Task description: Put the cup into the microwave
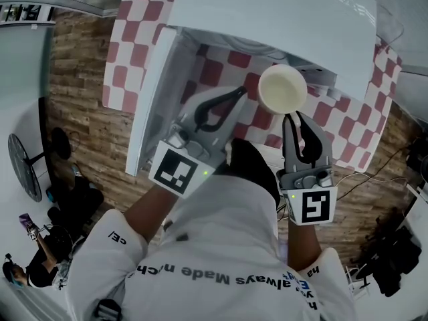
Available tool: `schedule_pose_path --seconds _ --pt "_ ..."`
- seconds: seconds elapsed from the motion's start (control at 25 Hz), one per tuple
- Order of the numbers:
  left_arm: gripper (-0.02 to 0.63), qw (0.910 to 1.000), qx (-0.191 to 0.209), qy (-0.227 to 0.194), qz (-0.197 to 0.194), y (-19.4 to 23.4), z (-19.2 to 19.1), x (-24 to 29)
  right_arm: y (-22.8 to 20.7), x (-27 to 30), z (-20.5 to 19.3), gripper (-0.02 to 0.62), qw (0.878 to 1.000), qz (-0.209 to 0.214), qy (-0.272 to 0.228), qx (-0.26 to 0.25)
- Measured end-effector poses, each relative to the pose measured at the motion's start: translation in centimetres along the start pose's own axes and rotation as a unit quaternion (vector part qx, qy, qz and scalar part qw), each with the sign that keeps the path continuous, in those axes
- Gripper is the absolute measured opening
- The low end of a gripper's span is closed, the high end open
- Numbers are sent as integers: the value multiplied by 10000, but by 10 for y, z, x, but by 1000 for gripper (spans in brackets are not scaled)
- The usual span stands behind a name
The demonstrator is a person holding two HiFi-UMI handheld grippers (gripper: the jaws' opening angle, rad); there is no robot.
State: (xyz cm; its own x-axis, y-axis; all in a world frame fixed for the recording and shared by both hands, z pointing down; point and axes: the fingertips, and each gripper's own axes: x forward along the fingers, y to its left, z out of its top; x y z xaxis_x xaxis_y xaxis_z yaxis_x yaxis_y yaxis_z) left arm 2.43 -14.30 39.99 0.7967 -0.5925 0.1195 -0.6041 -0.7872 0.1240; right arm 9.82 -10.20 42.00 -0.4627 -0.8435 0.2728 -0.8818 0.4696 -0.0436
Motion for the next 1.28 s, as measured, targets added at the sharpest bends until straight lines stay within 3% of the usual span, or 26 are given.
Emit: schedule_pose_path --seconds 0.92,1.28 --pt "3 9976 -192 93 654 56 -68 36 -9 68 -57 43 10000 -27 35 -9" --pt "3 9969 -184 218 735 69 -92 45 -24 90 -75 43 9998 -193 57 83"
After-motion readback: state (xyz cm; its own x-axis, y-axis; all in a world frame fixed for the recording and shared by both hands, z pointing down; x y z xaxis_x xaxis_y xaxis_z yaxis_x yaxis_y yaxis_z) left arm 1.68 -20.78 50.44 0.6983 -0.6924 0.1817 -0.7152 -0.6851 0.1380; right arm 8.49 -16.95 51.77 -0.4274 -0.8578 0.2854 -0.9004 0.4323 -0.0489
